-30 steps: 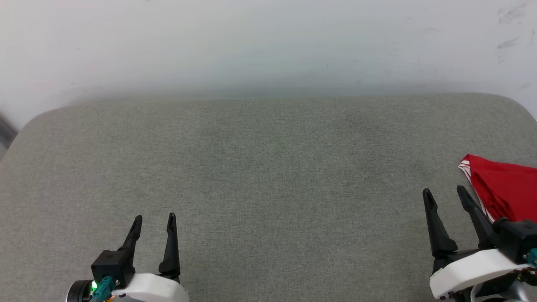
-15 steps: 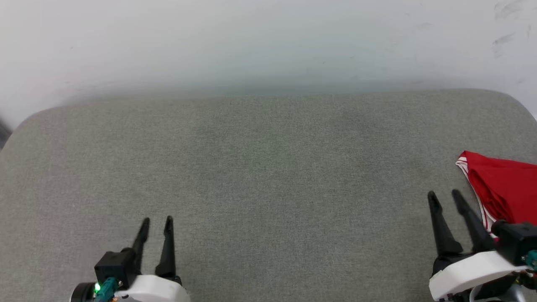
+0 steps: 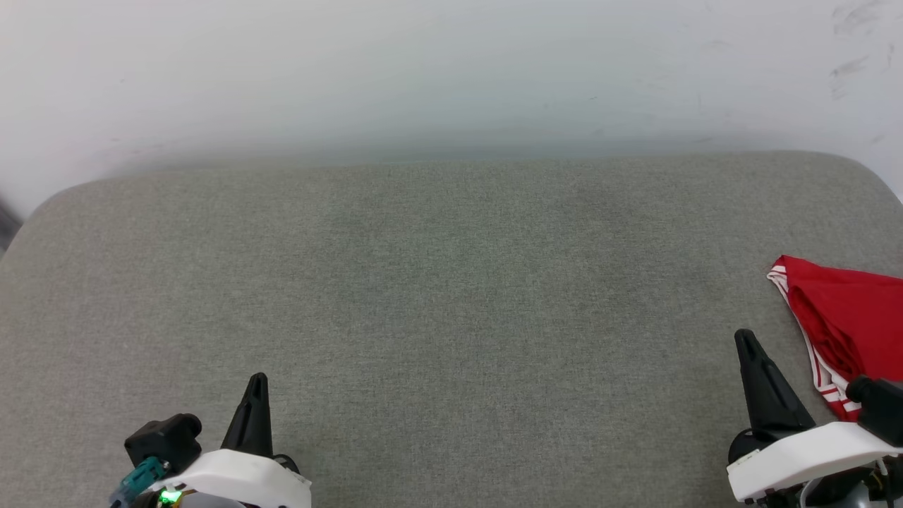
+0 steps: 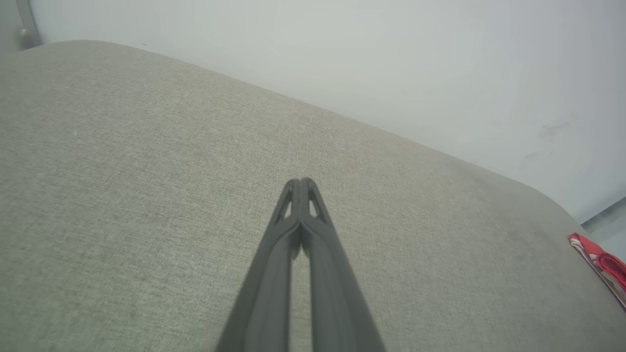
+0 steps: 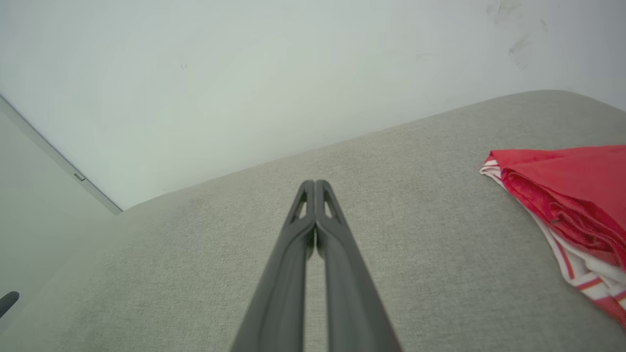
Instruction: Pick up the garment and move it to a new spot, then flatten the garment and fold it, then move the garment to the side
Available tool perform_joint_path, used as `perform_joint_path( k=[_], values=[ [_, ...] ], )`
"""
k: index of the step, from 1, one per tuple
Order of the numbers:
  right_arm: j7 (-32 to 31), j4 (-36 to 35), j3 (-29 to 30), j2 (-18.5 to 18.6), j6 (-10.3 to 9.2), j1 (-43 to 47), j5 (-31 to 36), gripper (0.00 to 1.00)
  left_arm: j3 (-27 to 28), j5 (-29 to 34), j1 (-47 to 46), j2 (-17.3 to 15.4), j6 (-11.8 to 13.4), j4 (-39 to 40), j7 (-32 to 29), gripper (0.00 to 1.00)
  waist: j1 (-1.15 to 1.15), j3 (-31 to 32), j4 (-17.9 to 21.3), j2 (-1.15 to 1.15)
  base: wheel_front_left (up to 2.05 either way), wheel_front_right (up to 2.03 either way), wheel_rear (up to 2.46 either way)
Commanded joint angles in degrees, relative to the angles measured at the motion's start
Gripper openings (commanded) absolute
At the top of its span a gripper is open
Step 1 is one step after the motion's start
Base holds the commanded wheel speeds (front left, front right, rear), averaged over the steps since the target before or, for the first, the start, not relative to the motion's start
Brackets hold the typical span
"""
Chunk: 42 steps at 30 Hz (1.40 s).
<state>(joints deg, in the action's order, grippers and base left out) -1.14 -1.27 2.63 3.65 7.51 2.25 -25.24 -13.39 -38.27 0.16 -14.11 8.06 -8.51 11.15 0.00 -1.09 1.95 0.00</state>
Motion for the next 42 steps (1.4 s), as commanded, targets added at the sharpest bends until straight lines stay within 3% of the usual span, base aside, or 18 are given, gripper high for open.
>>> perform_joint_path(
  k=[1,17,42],
  values=[
    [-0.16,-0.28,0.17,0.19,0.00,-1.72,-2.23,0.00,1.02,-1.75,-1.71,-0.12,-0.48,0.49,-0.34,0.00,0.00,0.01,-0.02,0.00,0.00,0.00,0.00],
    [-1.21,3.53,0.81,0.21,-0.01,-3.51,-18.47,0.00,5.21,-15.06,-3.09,2.30,-4.27,-1.19,-4.22,0.00,0.00,0.16,-0.34,0.00,0.00,0.00,0.00],
    [-2.46,7.60,1.62,0.06,-0.01,-5.45,-35.69,0.00,9.95,-29.07,-4.37,5.05,-8.30,-2.55,-8.55,0.00,0.00,0.36,-0.77,0.00,0.00,0.00,0.00]
  ],
)
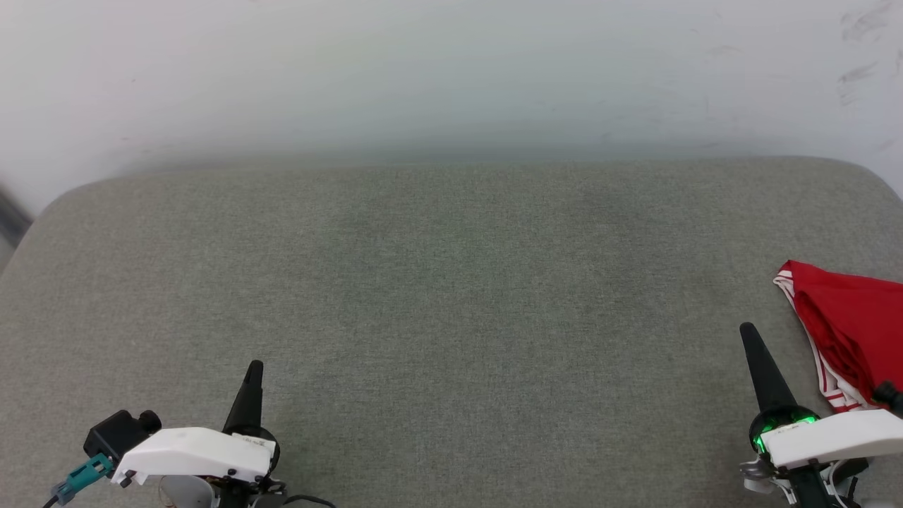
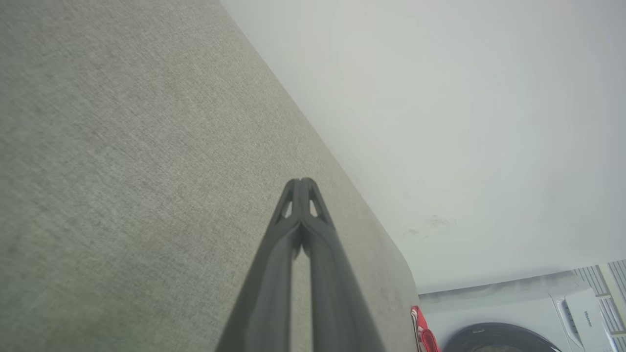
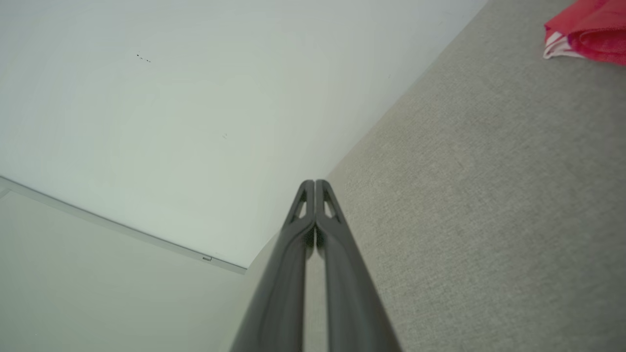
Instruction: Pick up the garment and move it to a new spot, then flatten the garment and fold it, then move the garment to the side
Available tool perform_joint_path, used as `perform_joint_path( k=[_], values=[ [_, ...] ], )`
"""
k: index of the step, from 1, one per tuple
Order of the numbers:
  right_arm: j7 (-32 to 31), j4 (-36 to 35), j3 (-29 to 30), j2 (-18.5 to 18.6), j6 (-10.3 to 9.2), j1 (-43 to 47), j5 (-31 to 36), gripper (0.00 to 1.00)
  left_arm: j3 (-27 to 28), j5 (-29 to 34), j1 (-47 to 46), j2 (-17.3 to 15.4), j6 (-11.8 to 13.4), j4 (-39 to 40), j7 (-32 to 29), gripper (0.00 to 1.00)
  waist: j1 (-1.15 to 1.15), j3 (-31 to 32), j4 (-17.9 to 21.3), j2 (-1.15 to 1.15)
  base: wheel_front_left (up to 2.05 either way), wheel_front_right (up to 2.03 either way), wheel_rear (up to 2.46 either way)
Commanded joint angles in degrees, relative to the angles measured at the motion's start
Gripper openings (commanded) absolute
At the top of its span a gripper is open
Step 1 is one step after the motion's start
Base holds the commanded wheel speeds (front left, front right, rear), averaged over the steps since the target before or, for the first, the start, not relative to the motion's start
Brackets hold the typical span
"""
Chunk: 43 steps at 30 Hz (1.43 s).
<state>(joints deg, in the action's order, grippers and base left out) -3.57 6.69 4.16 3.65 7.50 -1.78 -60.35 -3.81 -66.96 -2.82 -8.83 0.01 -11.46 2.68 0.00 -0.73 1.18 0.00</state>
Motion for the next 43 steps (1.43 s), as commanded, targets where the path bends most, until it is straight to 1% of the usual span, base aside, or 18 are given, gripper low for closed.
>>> perform_joint_path(
  k=[1,19,43],
  values=[
    [-0.05,-0.21,0.12,0.05,0.00,-1.46,-1.19,0.00,0.54,-0.89,-1.44,-0.13,-0.35,0.35,-0.26,0.00,0.00,0.00,-0.01,0.00,0.00,0.00,0.00],
    [-0.92,2.29,0.71,-0.13,-0.01,-2.59,-11.63,0.00,3.60,-9.31,-2.19,1.66,-2.77,-0.61,-3.01,0.00,0.00,0.15,-0.33,0.00,0.00,0.00,0.00],
    [-1.94,5.18,1.42,-0.36,-0.01,-3.73,-23.12,0.00,7.02,-18.59,-2.98,3.77,-5.58,-1.73,-6.17,0.00,0.00,0.35,-0.75,0.00,0.00,0.00,0.00]
  ],
)
